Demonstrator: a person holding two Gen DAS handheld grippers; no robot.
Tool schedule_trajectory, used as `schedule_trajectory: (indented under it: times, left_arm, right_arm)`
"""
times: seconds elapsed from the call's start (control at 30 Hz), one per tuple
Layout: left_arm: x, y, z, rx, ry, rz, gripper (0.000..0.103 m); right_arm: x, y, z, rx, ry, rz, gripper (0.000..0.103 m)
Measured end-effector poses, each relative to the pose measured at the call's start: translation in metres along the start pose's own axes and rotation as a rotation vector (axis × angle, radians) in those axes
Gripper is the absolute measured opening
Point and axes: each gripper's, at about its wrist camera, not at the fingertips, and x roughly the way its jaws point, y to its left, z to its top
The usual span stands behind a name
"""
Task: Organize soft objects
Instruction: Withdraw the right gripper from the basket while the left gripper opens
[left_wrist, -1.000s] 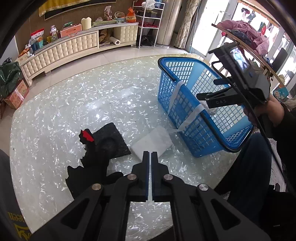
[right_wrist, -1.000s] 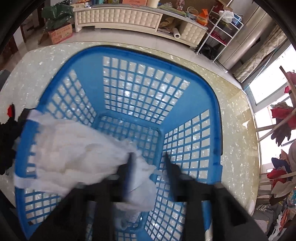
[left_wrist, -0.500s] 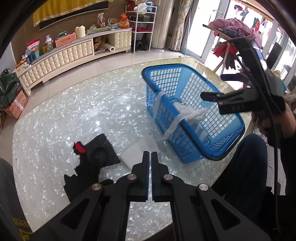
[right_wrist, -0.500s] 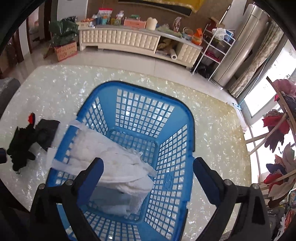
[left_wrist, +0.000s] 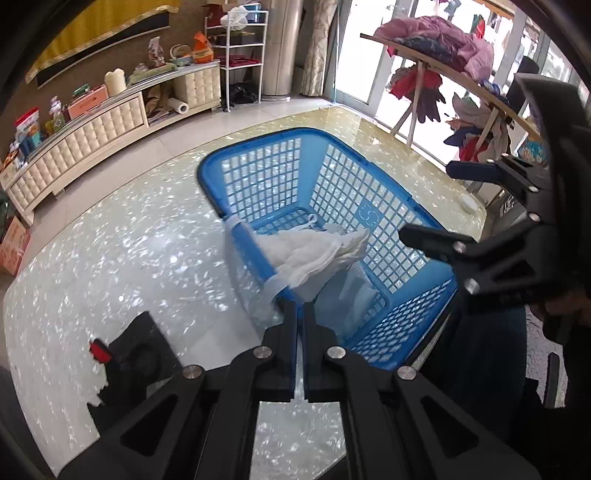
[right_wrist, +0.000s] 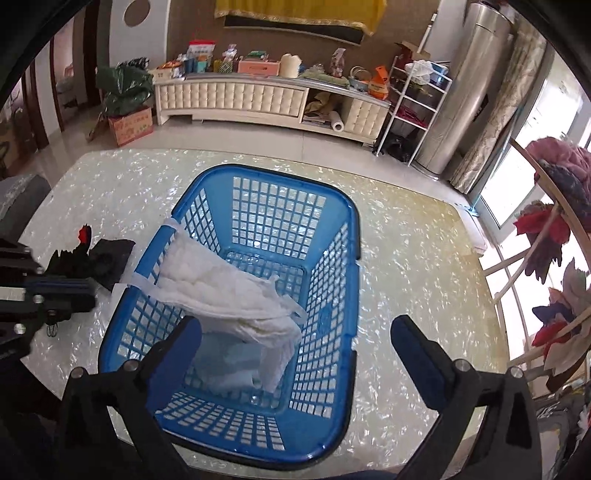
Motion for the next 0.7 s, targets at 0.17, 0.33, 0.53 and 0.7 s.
schedule_trajectory:
  times: [0.17, 0.33, 0.53, 0.7]
  left_arm:
    - [0.009, -0.016, 0.011, 0.047, 0.012, -0.018, 0.001]
    - [0.023, -0.029, 0.019, 0.095, 0.022, -0.005, 0.001]
    - [0.035, -0.032, 0.024, 0.083, 0.032, 0.043, 0.047]
    - [0.035, -0.034, 0.024, 0.090, 0.036, 0.031, 0.072]
  right_arm:
    - [-0.002, -0.008, -0.013, 0.043, 0.000, 0.019, 0.102]
    - [-0.002, -0.019, -0.025, 0.106, -0.010, 0.020, 0.102]
    - [-0.001, -0.022, -0.028, 0.140, -0.010, 0.037, 0.102]
    - [-0.007, -0.026, -0.029, 0.168, -0.027, 0.054, 0.102]
